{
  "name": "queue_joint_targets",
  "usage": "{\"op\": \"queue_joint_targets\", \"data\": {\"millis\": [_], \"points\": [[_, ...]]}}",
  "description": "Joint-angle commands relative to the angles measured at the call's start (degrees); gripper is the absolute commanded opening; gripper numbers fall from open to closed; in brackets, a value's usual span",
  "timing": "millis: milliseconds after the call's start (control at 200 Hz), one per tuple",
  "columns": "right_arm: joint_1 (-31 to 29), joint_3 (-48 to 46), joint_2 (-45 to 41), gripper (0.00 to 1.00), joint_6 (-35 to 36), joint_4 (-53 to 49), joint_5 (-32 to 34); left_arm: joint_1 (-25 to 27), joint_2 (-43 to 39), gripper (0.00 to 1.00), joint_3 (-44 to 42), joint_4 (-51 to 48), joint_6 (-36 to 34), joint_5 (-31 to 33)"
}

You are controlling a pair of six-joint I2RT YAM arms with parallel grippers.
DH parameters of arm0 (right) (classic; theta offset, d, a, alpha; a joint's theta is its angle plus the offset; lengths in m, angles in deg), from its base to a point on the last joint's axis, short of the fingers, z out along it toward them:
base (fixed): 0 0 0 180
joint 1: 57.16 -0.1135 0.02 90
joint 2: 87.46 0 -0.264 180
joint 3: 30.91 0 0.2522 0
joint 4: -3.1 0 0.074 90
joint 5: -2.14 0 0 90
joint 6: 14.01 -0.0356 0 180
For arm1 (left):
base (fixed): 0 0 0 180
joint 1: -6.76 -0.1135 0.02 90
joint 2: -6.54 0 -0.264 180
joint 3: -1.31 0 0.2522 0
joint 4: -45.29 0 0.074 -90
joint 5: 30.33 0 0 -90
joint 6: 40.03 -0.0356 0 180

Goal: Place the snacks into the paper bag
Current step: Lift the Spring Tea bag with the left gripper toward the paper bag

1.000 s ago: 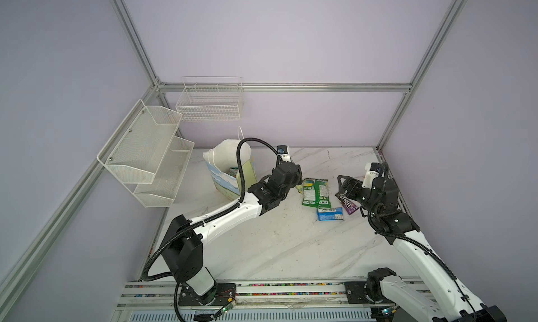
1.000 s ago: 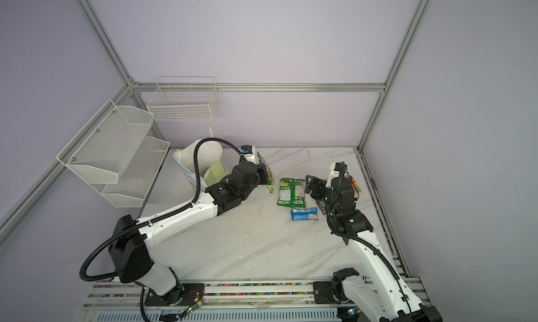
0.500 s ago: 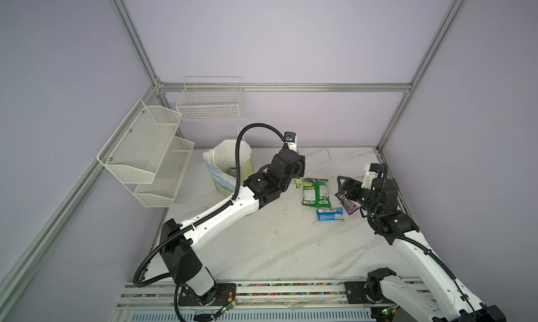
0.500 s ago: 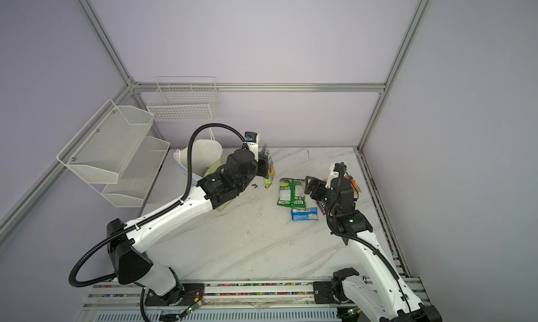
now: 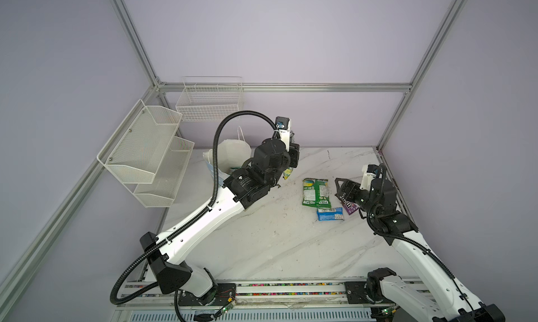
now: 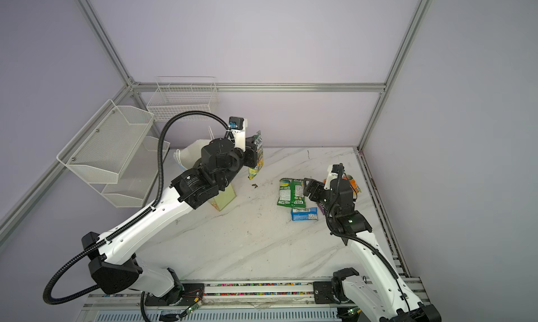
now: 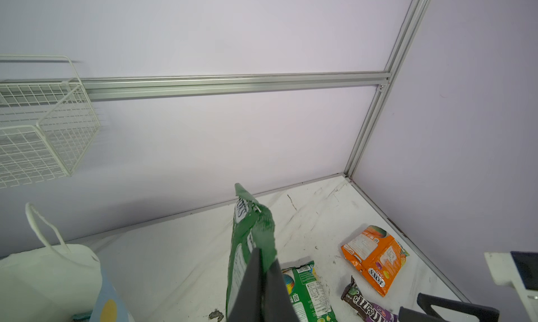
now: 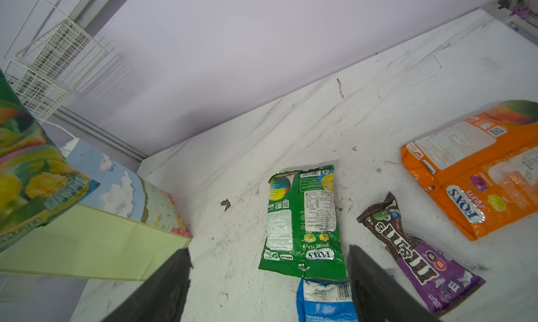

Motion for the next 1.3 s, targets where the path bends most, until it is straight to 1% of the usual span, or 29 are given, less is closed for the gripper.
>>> {"op": "queue_joint_targets", "data": {"millis": [0, 200, 390, 415, 475, 545, 945, 1295], "points": [[0.17, -0.8, 0.23, 0.84, -0.48, 2.44, -2.77, -0.94, -2.99, 0.0, 7.85, 1.06, -2.13, -0.61], [0.19, -0.41, 0.48, 0.83, 0.61, 2.21, -4.75, -4.53, -3.71, 0.0, 10.14, -1.94, -0.81, -1.9], [0.12, -1.23, 1.19, 0.82, 0.71, 2.8, -7.62, -8.54, -3.65, 0.0, 10.43, -3.24, 0.63, -1.99], [0.19, -1.34, 1.24, 0.82, 0.71, 2.93, -7.92, -9.25, -5.54, 0.0, 10.53, -3.59, 0.88, -2.07], [0.15, -1.67, 1.33, 0.81, 0.62, 3.19, -8.47, -10.74, -5.75, 0.0, 11.04, -4.5, 0.94, -2.16], [0.19, -1.81, 1.49, 0.81, 0.66, 3.42, -8.86, -11.92, -5.91, 0.0, 11.43, -5.2, 2.91, -1.69], [0.15, -1.54, 2.5, 0.79, 0.79, 3.64, -10.22, -17.33, -7.14, 0.0, 12.83, -6.45, 4.81, 2.29], [0.2, -0.53, 4.07, 0.77, 0.71, 4.22, -11.29, -22.73, -7.78, 0.0, 10.67, -6.61, 7.43, 3.68]]}}
